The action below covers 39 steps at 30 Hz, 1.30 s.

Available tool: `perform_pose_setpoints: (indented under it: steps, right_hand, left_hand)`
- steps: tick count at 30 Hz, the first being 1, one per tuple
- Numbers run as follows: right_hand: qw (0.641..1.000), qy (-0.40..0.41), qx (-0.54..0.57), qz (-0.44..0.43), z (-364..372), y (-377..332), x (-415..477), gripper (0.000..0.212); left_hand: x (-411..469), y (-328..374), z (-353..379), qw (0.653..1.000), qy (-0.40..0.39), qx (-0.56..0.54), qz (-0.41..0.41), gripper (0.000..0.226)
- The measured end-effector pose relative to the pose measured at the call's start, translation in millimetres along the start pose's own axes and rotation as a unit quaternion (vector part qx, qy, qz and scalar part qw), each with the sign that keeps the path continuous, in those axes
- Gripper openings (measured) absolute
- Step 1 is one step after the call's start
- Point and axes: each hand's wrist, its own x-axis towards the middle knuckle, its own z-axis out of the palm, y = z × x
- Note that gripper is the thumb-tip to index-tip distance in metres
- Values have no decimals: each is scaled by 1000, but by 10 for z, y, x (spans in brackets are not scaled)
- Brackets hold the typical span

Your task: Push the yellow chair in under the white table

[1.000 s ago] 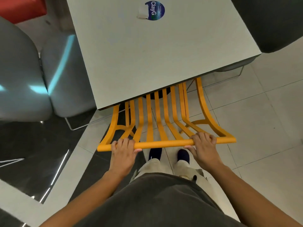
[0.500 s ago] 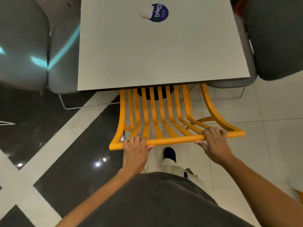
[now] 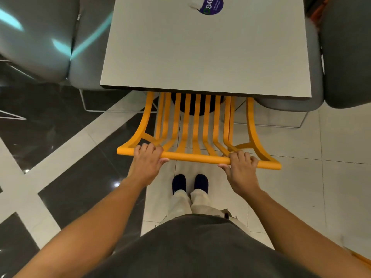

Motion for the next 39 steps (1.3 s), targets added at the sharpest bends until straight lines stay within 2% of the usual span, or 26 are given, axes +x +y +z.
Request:
perform_pose_setpoints:
  steps: [11,26,34,39]
  right_hand:
    - [1000,9,-15,-13,-93,283,27,52]
    - [999,5,-39,3,-41,90,0,49]
    - [999,16,-32,-2,6,90,-2,47]
    - [999,-18,-24,-15,-99,53,42,52]
  left_hand:
    - [-11,319,19,1000,7,-11,-15,53]
    - [-7,96,33,1000,7,-12,-4,59]
    - [-15,121,20,1000,4,-19,-13,52]
    - [12,94,-27,1000,-15,-6,-10,56]
